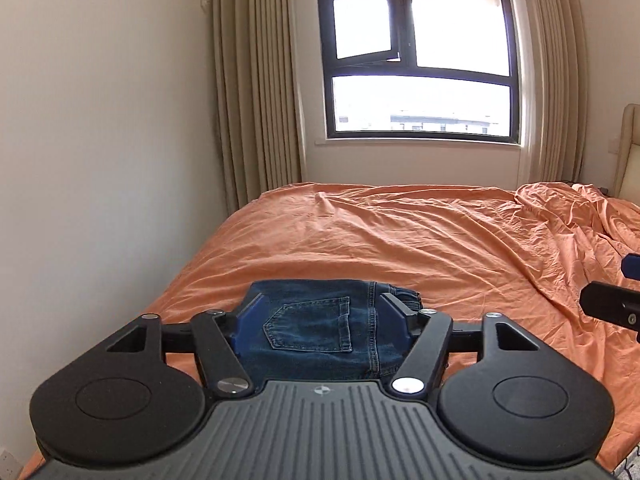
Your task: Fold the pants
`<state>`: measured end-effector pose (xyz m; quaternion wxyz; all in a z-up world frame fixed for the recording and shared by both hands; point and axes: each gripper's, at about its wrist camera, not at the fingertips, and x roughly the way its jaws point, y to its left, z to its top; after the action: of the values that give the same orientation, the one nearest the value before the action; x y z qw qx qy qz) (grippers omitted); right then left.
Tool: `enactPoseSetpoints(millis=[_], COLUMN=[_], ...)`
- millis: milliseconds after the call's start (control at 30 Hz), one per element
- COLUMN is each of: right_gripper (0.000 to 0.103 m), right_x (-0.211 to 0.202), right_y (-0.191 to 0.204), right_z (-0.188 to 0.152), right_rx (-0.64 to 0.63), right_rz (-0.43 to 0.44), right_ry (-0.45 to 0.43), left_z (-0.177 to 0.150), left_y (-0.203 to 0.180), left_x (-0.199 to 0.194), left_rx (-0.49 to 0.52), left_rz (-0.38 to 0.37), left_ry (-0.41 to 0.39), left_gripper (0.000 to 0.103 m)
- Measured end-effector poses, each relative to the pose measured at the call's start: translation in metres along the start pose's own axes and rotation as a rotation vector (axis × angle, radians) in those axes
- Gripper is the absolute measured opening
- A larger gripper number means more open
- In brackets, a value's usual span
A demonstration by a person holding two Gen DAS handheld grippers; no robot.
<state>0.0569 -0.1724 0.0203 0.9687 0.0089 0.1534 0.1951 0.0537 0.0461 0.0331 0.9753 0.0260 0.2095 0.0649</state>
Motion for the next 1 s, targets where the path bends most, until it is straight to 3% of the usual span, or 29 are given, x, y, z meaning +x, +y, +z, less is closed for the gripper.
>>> enactPoseSetpoints(millis=[233, 367, 500, 733, 1000], right_gripper=[0.081, 0.081, 0.081, 0.081, 0.081], right_x=[0.001, 0.014, 0.030, 0.051, 0.055], right_y=[0.013, 0.015, 0.021, 0.027, 0.023], right_z=[-0.039, -0.059, -0.074, -0.087, -0.088], right_rx=[0.012, 0.051, 0.042, -0.032, -0.005], right_rz=[-0.059, -0.047, -0.025, -0.053, -0.085], right_ry=[0.047, 0.090, 0.107, 0.125, 0.128], left_z=[-0.026, -0.042, -0.059, -0.069, -0.070], left_y=[-0.007, -0.012, -0.017, -0.015, -0.015], left_x=[-0.012, -0.008, 0.009, 0.025, 0.032], left_rx=[-0.040, -0.011, 0.022, 0.016, 0.007], left_rz=[0.027, 0.066, 0.102, 0.119, 0.091], left_ry=[0.034, 0.047, 0.122, 0.177, 0.201], left_gripper=[0.084, 0.087, 0.087, 0.087, 0.087])
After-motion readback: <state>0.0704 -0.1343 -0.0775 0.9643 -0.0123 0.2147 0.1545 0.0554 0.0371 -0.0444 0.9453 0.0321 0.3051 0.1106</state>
